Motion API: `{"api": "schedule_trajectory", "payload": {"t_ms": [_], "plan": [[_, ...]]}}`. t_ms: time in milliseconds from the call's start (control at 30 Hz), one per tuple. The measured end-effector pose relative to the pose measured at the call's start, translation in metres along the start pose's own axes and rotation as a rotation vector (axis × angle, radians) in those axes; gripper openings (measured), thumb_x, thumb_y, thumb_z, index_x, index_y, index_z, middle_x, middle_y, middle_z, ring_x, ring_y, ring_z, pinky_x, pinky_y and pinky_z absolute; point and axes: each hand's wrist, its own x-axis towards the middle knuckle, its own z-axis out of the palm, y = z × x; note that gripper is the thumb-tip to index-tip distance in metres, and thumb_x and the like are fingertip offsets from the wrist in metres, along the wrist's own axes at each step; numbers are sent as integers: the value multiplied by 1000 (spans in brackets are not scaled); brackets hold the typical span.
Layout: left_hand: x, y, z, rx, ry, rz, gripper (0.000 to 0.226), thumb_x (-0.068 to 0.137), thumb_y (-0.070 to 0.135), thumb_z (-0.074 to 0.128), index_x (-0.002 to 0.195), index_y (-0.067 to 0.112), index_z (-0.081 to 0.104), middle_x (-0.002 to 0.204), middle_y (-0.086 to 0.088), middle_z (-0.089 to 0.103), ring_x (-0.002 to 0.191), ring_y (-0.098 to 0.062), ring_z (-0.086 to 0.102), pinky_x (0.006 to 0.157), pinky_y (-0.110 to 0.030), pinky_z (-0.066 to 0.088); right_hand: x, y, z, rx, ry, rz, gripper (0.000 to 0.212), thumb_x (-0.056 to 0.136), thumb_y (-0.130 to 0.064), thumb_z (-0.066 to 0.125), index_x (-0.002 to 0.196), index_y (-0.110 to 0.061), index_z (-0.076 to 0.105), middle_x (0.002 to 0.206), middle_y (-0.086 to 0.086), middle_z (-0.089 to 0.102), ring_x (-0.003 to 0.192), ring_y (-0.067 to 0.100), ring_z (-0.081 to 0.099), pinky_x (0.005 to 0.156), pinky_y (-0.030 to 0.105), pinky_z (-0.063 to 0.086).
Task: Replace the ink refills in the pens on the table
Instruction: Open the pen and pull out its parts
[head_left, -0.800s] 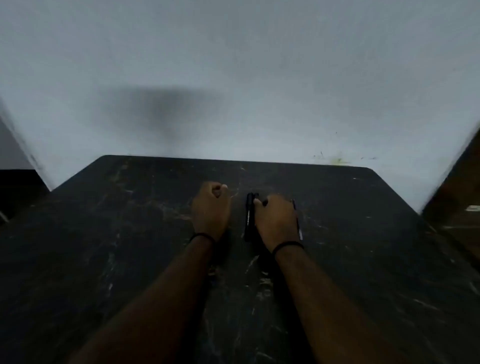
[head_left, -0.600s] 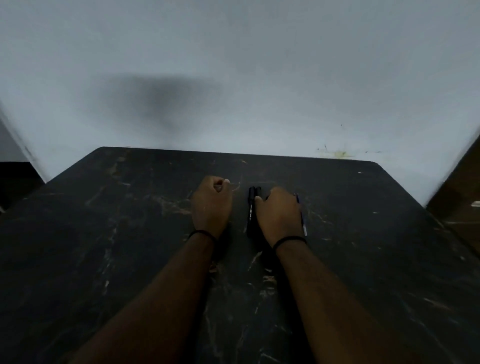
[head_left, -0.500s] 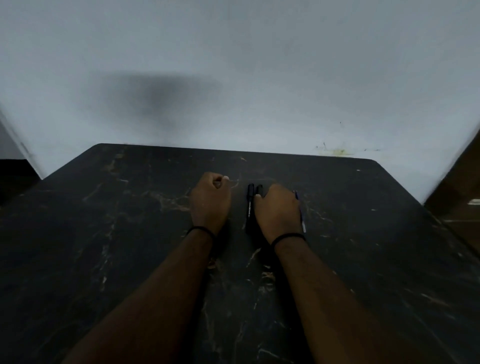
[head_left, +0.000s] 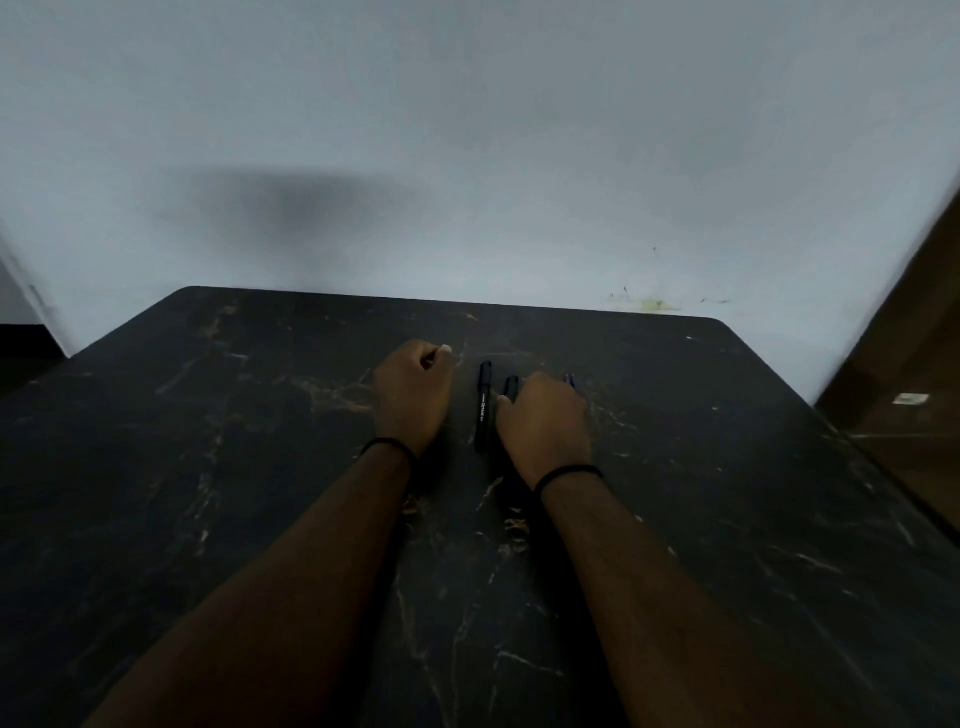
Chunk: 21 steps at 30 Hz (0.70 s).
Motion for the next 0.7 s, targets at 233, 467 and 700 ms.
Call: {"api": "schedule_trajectory", "payload": {"t_ms": [233,467,700], "plan": [[-7,5,-1,1,-71,91,40,95,31,56,66,4,60,64,-11,64,63,-27,62,65,-42,52,-2,0,3,-19,-30,-3,35,92,-27,57,63,-12,45,82,10,68,84,30,66,66,27,41],[-18,6,-12,-222,-143,-32,30,98,33,57,85,8,67,62,-2,64,43,-8,53,48,-28,46,-11,2,-3,211,107,4,27,92,-35,53,77,-13,56,67,1,57,60,20,57,50,27,34],[-38,11,-28,-490,-226,-63,41,99,46,49,97,11,70,66,-7,61,41,-13,46,41,-21,37,-32,8,-10,242,250,-359,10,101,-23,50,94,-15,52,74,-8,44,54,2,36,49,23,24]]}}
